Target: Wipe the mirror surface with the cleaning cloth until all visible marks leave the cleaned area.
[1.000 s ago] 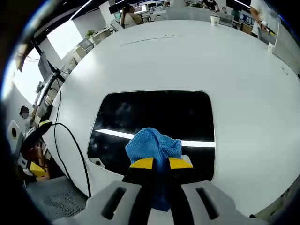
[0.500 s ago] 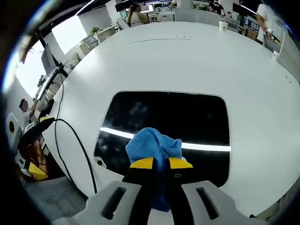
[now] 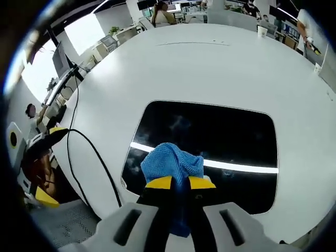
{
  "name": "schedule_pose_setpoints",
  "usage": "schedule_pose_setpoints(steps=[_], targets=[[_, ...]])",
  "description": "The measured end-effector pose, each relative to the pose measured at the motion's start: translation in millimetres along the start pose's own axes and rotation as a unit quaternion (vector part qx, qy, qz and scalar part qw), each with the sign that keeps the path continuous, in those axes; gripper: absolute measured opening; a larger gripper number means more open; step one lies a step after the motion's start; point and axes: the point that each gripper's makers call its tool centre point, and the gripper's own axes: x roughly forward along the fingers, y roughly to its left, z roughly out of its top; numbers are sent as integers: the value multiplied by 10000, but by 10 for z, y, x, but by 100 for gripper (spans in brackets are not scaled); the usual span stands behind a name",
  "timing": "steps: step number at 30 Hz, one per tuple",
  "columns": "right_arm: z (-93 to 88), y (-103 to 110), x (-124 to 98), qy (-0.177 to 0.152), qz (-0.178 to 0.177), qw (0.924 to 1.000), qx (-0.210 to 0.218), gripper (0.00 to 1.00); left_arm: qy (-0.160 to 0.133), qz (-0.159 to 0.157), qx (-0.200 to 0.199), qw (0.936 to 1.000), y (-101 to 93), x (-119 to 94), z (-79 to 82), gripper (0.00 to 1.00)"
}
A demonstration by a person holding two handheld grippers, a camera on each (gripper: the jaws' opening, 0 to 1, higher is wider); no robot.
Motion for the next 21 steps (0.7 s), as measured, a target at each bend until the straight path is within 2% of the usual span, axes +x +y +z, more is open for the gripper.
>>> schedule_pose_setpoints(steps=[8, 13, 21], targets=[[39, 113, 36, -5, 88, 10000, -11, 4, 2, -12, -22, 10000, -14, 4, -28, 90], [62, 292, 75, 3, 248, 9997, 1, 4, 12, -23, -26, 10000, -23, -2, -40, 90], [100, 535, 136, 32, 383, 9984, -412, 4, 12, 15, -61, 10000, 4, -26, -58, 90]])
